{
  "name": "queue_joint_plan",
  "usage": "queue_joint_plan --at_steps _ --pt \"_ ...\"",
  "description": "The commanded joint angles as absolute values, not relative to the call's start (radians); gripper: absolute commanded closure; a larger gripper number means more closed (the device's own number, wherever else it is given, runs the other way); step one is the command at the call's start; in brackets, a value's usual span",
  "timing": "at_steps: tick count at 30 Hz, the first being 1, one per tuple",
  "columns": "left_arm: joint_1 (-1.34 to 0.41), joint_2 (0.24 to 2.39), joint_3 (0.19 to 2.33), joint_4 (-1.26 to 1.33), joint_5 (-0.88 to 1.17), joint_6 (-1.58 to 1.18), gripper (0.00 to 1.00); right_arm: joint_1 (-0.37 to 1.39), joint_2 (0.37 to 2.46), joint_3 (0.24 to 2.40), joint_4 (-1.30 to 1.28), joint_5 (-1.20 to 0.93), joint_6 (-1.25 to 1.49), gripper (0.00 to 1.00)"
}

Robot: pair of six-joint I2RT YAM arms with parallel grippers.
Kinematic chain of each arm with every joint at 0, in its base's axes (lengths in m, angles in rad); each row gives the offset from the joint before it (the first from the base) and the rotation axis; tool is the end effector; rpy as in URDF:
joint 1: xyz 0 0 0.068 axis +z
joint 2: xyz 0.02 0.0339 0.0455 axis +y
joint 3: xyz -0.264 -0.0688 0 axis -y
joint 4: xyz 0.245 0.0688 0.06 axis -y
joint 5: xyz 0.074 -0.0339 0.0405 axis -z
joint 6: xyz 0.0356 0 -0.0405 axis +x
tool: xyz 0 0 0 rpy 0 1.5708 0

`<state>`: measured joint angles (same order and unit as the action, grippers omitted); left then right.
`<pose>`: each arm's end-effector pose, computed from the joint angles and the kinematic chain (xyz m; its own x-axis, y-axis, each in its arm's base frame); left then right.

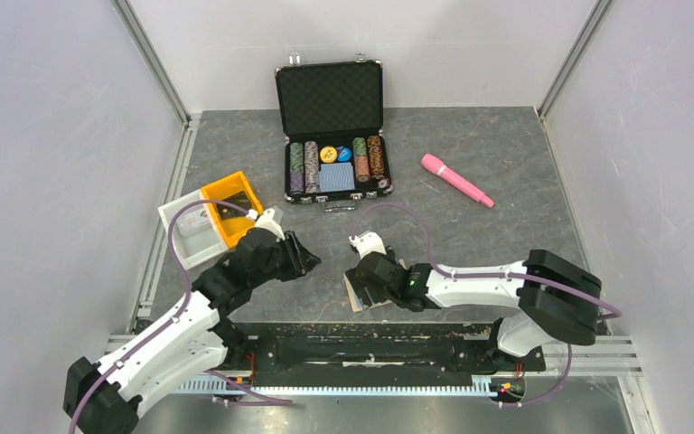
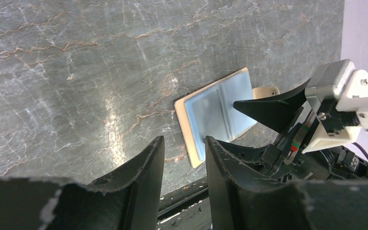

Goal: Take the credit cards out of the card holder
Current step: Remove the credit card from the card holder.

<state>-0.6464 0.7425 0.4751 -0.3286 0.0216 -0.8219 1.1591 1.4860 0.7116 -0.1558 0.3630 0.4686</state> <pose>0.1339 -0.1020 0.2236 -0.7566 -0.3465 -0.5546 0.0915 0.7837 -0.6144 0.1232 0.2505 0.1621 -0.6348 -0.3988 -0.6618 -0.5437 0.8391 0.0159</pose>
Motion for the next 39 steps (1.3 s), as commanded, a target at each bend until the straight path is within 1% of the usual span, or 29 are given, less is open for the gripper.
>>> queue_joint_plan --at_steps 1,7,15,18,22,26,29,34,39 --pt "-0.647 0.712 0.47 -0.377 -0.022 -0.812 0.56 1.172 1.532 0.753 -0.156 0.408 0.485 0.22" --pt "-0.647 0.704 0.468 -0.385 -0.014 -0.799 0.56 1.187 1.556 0.759 -0.139 0.391 0.503 0.23" --pt "-0.648 0.707 0.462 -0.384 -0.008 -0.798 0.56 1.199 1.579 0.788 -0.185 0.432 0.51 0.19" --pt "-0.647 0.706 0.459 -0.383 -0.006 -0.798 0.56 1.205 1.591 0.792 -0.195 0.447 0.514 0.2" --pt "-0.647 0.709 0.455 -0.381 -0.005 -0.798 0.56 1.207 1.6 0.789 -0.195 0.455 0.514 0.25" --pt "-0.647 0.716 0.455 -0.377 -0.005 -0.798 0.56 1.207 1.591 0.779 -0.186 0.456 0.52 0.33" --pt "-0.647 0.728 0.454 -0.37 0.03 -0.797 0.55 1.206 1.572 0.772 -0.172 0.457 0.522 0.38" --pt "-0.647 0.803 0.457 -0.326 0.108 -0.77 0.54 1.206 1.539 0.749 -0.13 0.438 0.533 0.42" --pt "-0.649 0.91 0.443 -0.236 0.212 -0.762 0.55 1.186 1.513 0.705 -0.06 0.387 0.551 0.44"
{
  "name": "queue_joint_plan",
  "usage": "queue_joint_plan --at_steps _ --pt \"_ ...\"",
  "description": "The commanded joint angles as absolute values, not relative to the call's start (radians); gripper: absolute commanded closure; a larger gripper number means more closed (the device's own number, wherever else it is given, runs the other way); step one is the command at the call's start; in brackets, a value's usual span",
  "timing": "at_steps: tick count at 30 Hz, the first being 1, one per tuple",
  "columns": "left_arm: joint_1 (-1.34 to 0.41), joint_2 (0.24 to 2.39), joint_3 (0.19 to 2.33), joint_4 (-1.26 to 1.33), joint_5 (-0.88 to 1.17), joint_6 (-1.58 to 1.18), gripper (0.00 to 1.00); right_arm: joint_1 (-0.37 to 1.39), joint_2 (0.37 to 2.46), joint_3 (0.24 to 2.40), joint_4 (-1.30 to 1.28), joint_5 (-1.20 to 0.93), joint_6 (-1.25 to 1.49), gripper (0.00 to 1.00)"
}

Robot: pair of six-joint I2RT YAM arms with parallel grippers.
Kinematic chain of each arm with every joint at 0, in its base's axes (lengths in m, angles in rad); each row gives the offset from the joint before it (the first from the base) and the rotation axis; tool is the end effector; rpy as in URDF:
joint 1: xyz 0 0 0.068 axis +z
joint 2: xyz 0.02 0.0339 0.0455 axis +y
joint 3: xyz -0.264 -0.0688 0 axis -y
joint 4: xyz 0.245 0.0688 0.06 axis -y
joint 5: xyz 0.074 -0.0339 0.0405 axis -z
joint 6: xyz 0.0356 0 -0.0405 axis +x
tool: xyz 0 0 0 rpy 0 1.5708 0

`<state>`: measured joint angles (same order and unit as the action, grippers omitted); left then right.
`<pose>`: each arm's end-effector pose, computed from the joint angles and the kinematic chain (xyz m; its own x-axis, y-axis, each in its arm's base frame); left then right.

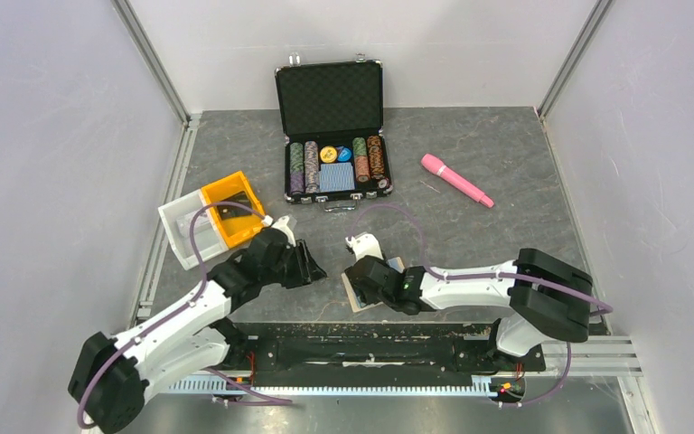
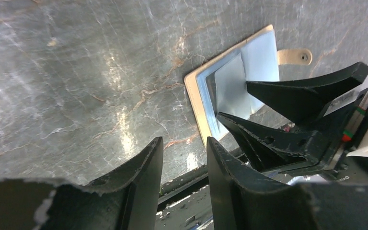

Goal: Take the credit cards out of the card holder
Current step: Remove the credit card from the card holder.

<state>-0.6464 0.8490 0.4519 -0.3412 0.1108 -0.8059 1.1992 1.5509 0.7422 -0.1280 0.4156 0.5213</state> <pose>0.1378 -0.1089 0.1986 -0.8510 -0.2561 -0.4585 0.0721 0.8077 -0.5851 0.1189 0.2654 0.1558 -0.6349 -0.3745 -0.6757 -0.5182 0.8552 0.0130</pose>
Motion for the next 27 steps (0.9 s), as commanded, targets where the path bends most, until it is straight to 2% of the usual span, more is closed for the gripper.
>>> queue_joint_plan --at_steps 1,16,23,27 --pt "-0.65 0.929 0.438 -0.219 0.222 -0.763 0.55 1.178 1.506 0.692 -0.045 0.376 0.556 0.45" --pt "-0.652 1.045 0.375 -0.02 0.299 -0.822 0.58 1.058 1.355 0.474 0.252 0.151 0.631 0.56" --pt "-0.672 1.136 0.373 0.088 0.325 -0.849 0.61 1.0 1.329 0.393 0.365 0.049 0.669 0.61" --pt "-0.685 1.205 0.416 0.098 0.325 -0.83 0.67 0.977 1.31 0.352 0.418 0.01 0.687 0.65"
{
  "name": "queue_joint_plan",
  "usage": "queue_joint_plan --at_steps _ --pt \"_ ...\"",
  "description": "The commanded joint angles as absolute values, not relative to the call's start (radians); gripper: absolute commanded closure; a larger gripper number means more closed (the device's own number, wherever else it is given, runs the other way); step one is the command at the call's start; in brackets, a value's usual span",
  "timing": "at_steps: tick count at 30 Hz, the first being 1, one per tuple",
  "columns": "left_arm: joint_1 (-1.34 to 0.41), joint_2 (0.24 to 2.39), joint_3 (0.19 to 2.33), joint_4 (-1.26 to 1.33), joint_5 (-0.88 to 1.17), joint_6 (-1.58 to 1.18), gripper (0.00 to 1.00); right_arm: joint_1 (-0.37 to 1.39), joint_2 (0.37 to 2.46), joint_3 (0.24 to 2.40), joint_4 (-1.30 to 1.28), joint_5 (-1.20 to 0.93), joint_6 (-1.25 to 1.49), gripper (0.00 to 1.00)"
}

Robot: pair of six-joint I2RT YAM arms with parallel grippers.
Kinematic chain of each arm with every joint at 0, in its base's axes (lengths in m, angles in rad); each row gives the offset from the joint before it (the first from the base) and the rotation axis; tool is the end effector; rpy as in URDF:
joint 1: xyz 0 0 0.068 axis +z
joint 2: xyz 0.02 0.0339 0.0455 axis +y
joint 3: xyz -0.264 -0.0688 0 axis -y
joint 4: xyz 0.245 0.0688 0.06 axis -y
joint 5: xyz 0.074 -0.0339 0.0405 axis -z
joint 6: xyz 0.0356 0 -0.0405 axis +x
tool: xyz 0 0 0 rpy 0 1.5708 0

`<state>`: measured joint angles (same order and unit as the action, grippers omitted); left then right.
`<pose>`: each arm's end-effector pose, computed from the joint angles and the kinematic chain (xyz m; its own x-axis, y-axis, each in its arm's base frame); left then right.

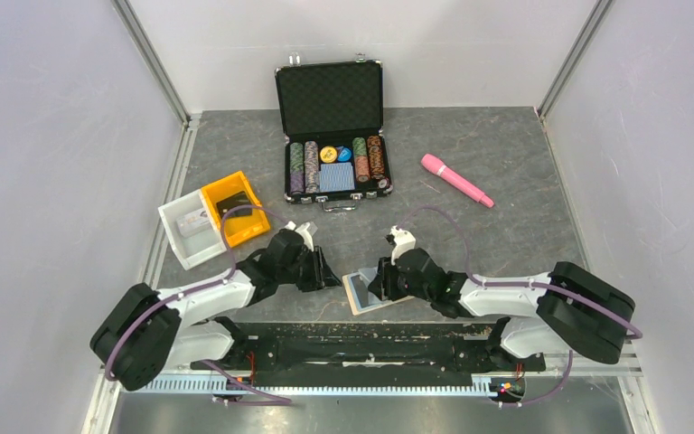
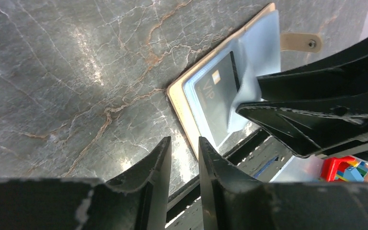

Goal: Take the credit cards out of the card holder
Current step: Remove the credit card from the card holder.

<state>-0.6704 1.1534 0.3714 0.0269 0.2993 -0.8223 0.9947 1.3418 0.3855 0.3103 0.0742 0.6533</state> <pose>0.1563 -0.1373 0.1507 -0.9237 -0.1611 -0.3475 0.1250 0.7308 -0.6711 0.1317 0.1980 0.1391 -0.7491 -0.0405 -0.6612 -0.4391 0.7777 0.4499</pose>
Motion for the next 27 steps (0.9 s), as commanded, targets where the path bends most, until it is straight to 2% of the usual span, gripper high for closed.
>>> queue_joint_plan --at_steps 1,12,24,27 --pt "-0.687 1.22 0.428 0.098 0.321 -0.825 0.69 0.972 1.309 0.347 0.425 0.004 0.69 0.66" --pt "-0.699 1.403 0.563 0.101 0.327 -0.782 0.76 0.952 1.283 0.321 0.463 -0.051 0.7 0.7" --pt "-0.769 1.517 0.633 0.112 0.331 -0.787 0.77 0.931 1.293 0.311 0.505 -0.11 0.696 0.71" --pt "-0.785 1.531 0.65 0.119 0.347 -0.796 0.77 0.93 1.285 0.315 0.487 -0.108 0.692 0.68"
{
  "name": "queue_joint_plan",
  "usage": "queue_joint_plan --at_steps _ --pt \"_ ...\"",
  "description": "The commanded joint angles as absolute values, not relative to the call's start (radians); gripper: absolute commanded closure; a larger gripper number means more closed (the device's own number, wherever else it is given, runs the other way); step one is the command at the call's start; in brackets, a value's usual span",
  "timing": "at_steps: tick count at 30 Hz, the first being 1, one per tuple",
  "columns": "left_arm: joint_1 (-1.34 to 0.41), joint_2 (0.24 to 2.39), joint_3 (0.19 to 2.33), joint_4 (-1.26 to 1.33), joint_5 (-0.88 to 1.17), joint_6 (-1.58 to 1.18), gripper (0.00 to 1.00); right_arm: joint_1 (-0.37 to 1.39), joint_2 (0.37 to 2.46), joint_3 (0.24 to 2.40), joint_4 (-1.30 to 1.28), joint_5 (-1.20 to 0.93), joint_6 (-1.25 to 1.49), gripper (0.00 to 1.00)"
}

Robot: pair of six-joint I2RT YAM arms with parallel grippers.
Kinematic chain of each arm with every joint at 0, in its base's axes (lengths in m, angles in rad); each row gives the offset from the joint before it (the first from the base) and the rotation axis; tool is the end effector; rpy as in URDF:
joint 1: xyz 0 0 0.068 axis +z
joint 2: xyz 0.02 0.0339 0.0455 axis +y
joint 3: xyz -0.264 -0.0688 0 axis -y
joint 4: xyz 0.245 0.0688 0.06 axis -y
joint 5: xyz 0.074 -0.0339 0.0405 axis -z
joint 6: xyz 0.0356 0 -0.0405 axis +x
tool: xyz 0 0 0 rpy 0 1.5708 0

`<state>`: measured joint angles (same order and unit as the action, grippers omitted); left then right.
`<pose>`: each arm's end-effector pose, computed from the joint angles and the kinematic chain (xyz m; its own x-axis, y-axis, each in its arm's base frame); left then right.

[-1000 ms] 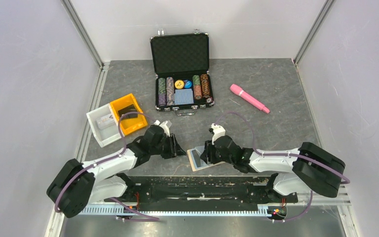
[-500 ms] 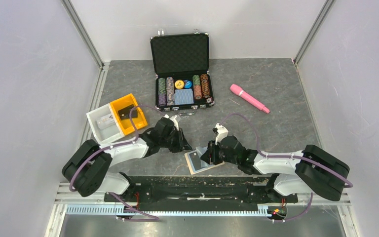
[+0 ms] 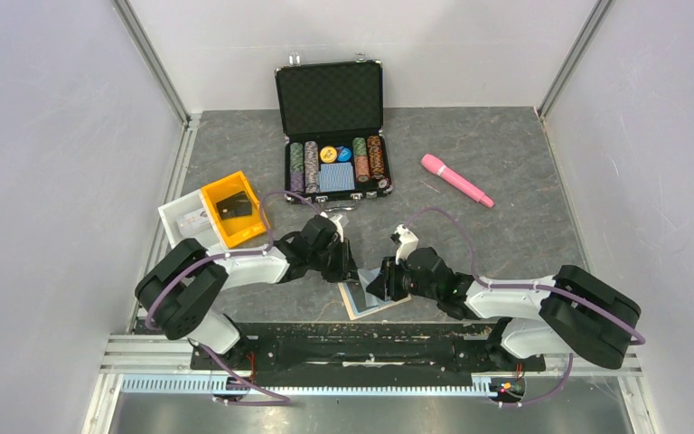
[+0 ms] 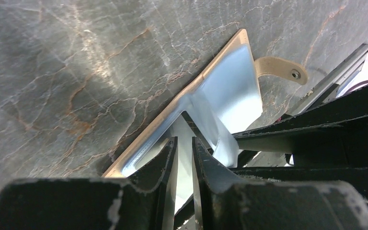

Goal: Take the credit cards out of the card holder
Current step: Remove the credit card from the card holder.

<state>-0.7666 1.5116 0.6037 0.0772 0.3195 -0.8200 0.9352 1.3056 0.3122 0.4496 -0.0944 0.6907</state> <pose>0.1904 -0.1989 0.1413 -0.9559 -0.0431 -0.2905 0.1645 0.7408 -0.6513 0.1329 0.1858 0.1391 -0.7776 0.0142 -0.6285 -0.4587 0.6708 0.5828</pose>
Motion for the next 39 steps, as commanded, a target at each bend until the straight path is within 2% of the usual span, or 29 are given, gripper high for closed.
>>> queue_joint_plan --at_steps 1,3,6,7,13,19,25,28,32,35,39 --pt "-0.791 1.532 0.657 0.119 0.353 -0.8 0.78 0.93 1.277 0.318 0.476 -0.104 0.688 0.67" --pt "-0.806 1.534 0.663 0.119 0.363 -0.81 0.78 0.93 1.258 0.327 0.442 -0.086 0.676 0.62" --pt "-0.834 1.535 0.673 0.126 0.372 -0.826 0.77 0.929 1.214 0.353 0.346 -0.018 0.635 0.45" --pt "-0.844 1.539 0.678 0.136 0.378 -0.833 0.77 0.93 1.195 0.364 0.301 0.022 0.622 0.42" --pt "-0.886 1.583 0.715 0.194 0.405 -0.856 0.77 0.928 1.062 0.414 0.103 0.154 0.552 0.39" --pt "-0.889 1.591 0.704 0.29 0.387 -0.882 0.77 0.928 0.947 0.426 0.056 0.17 0.507 0.37" --pt "-0.888 1.563 0.726 0.235 0.342 -0.871 0.77 0.928 0.938 0.448 0.073 0.078 0.49 0.39" --pt "-0.886 1.514 0.743 0.1 0.244 -0.84 0.77 0.928 0.962 0.442 0.095 0.022 0.485 0.44" --pt "-0.879 1.441 0.746 -0.066 0.124 -0.818 0.77 0.928 0.989 0.416 0.142 -0.037 0.493 0.55" --pt "-0.877 1.386 0.715 -0.112 0.089 -0.827 0.78 0.928 1.011 0.4 0.176 -0.057 0.498 0.61" --pt "-0.877 1.342 0.65 -0.107 0.091 -0.855 0.8 0.923 1.074 0.388 0.224 -0.089 0.494 0.63"
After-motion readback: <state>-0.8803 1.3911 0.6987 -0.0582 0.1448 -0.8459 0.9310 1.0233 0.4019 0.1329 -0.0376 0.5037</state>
